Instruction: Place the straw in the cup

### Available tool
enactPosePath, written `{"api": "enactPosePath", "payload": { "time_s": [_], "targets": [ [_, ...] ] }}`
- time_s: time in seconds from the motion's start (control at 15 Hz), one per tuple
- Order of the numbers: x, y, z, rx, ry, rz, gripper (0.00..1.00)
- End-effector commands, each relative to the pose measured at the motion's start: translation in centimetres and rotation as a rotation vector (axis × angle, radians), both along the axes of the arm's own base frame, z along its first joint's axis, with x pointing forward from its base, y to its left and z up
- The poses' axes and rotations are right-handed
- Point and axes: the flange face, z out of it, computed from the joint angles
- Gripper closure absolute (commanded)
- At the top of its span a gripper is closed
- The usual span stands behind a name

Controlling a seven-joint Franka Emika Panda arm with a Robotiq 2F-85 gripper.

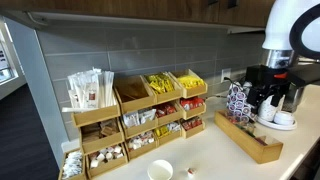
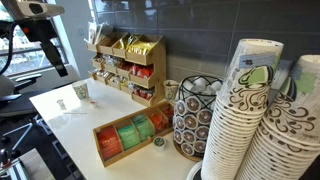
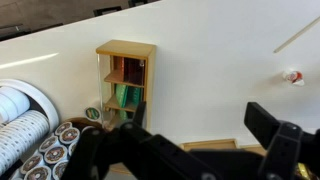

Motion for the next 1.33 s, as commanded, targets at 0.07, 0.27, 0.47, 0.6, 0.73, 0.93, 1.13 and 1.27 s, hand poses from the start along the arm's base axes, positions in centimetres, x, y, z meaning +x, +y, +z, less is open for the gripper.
{"api": "enactPosePath", "payload": {
  "time_s": [0.07,0.27,0.47,0.6,0.73,0.93,1.13,1.27],
  "targets": [
    [0.0,0.0,0.1,0.000,0.001,0.000,0.00],
    [0.0,0.0,0.1,0.000,0.001,0.000,0.00],
    [0.0,0.0,0.1,0.000,0.001,0.000,0.00],
    [0.2,0.7,-0.7,0.039,0.005,0.010,0.00],
    [0.4,2.2,-1.8,0.098,0.013,-0.009,0.00],
    [0.7,4.9,-4.3,0.197,0.045,-0.052,0.00],
    [1.1,7.5,-7.7,0.255,0.058,-0.047,0.00],
    [0.8,6.7,-6.1,0.216,0.057,-0.030,0.00]
  ]
}}
